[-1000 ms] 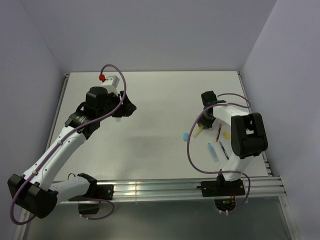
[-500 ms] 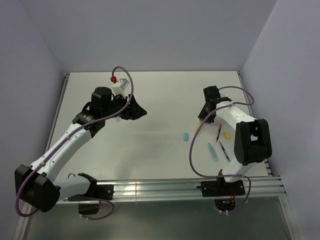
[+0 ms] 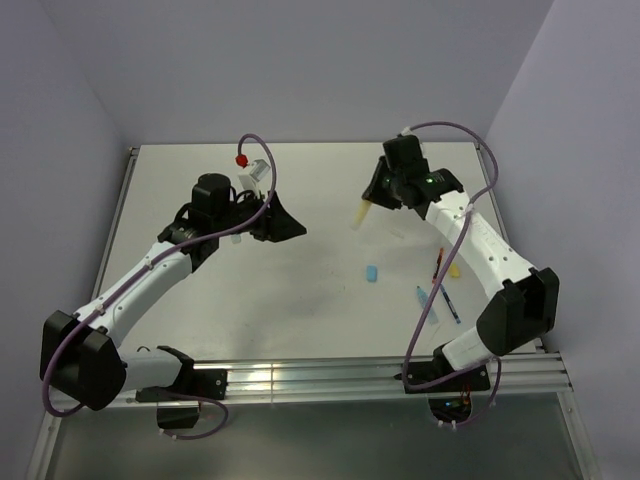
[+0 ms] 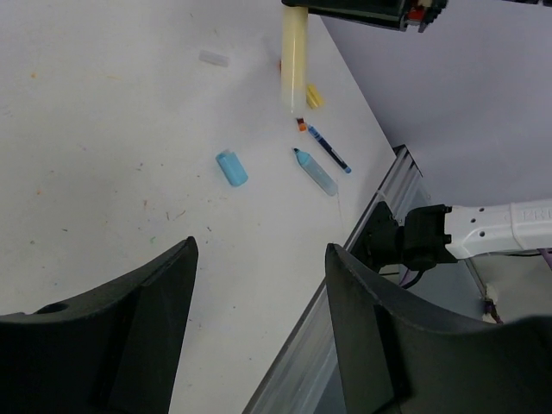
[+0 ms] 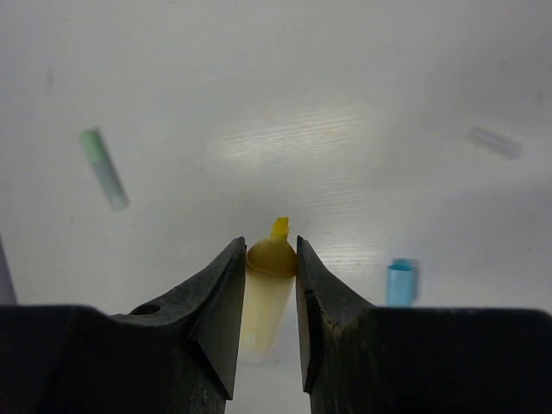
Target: Insert the pens into the pen caps
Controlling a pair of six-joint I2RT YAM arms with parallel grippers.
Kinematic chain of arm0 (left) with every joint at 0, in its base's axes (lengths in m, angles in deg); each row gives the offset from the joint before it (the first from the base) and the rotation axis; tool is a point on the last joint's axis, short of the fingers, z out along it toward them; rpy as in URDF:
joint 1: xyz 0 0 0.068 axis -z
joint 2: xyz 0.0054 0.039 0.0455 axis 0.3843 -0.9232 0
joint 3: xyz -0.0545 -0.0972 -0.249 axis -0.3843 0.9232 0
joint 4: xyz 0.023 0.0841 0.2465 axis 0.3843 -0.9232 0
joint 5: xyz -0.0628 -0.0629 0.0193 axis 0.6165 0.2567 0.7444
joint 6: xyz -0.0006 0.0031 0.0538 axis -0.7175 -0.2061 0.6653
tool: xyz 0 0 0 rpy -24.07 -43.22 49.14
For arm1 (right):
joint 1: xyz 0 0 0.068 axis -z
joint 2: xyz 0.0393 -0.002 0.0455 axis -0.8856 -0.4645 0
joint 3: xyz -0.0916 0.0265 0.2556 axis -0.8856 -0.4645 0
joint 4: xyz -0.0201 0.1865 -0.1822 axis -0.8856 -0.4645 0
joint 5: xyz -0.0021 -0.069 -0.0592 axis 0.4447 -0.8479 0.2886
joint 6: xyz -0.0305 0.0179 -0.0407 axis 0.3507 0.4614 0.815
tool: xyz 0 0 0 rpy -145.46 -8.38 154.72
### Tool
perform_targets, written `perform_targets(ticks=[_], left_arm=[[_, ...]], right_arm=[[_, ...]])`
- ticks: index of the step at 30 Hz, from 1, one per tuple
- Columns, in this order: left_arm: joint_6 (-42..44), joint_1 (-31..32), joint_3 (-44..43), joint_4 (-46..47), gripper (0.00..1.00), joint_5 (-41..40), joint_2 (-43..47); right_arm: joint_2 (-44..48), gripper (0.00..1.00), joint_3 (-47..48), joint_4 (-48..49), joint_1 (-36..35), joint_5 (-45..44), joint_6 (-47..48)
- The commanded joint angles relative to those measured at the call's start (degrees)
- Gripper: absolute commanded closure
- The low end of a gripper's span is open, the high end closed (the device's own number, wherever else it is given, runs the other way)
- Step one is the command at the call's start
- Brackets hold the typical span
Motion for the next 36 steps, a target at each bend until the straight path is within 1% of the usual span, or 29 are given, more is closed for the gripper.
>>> perform_targets(ticks=[1, 5, 8, 9, 11, 17, 22, 28, 31, 34, 35, 36], left_arm=[[-0.55, -0.09, 0.44, 4.59, 0.34, 3.12, 0.62], [0.15, -0.09, 0.26, 4.15, 0.34, 2.33, 0.53], [0.15, -0.18, 0.35, 3.89, 0.34, 1.89, 0.44], [0.15, -0.18, 0.44, 3.89, 0.34, 1.89, 0.44], [-0.02, -0.18, 0.61, 4.41, 0.34, 1.98, 0.79], [-0.20, -0.09, 0.96, 4.68, 0.34, 1.71, 1.41], [-0.46, -0.18, 0.96, 4.77, 0.35, 1.45, 1.58], [-0.72, -0.09, 1.14, 4.77, 0.41, 1.36, 2.11], [-0.90, -0.18, 1.23, 4.77, 0.48, 1.36, 2.29], [-0.99, -0.09, 1.05, 4.59, 0.62, 1.54, 2.02], [-0.99, -0.09, 1.05, 4.50, 0.76, 1.36, 1.94], [-0.99, -0.09, 0.96, 4.24, 0.85, 1.10, 1.94]], right_arm=[[0.25, 1.00, 6.39, -2.76, -6.08, -0.29, -2.36], [-3.17, 1.00, 13.85, -3.73, -12.15, -1.26, -4.20], [-5.20, 1.00, 17.64, -4.52, -16.45, -1.87, -5.08], [-5.73, 1.00, 18.61, -4.87, -16.46, -1.87, -5.08], [-6.96, 1.00, 21.33, -5.57, -18.65, -3.01, -5.08], [-9.60, 1.00, 25.12, -6.37, -22.08, -2.93, -5.79], [-10.39, 1.00, 26.45, -6.46, -23.93, -3.19, -6.22], [-10.83, 1.00, 26.09, -5.40, -25.08, -3.11, -6.93], [-10.66, 1.00, 25.57, -4.96, -25.87, -3.37, -7.10], [-10.48, 1.00, 24.95, -4.52, -26.05, -3.54, -7.02], [-10.48, 1.00, 24.69, -4.26, -26.04, -3.37, -7.10], [-10.13, 1.00, 24.60, -4.00, -26.13, -3.19, -6.84]])
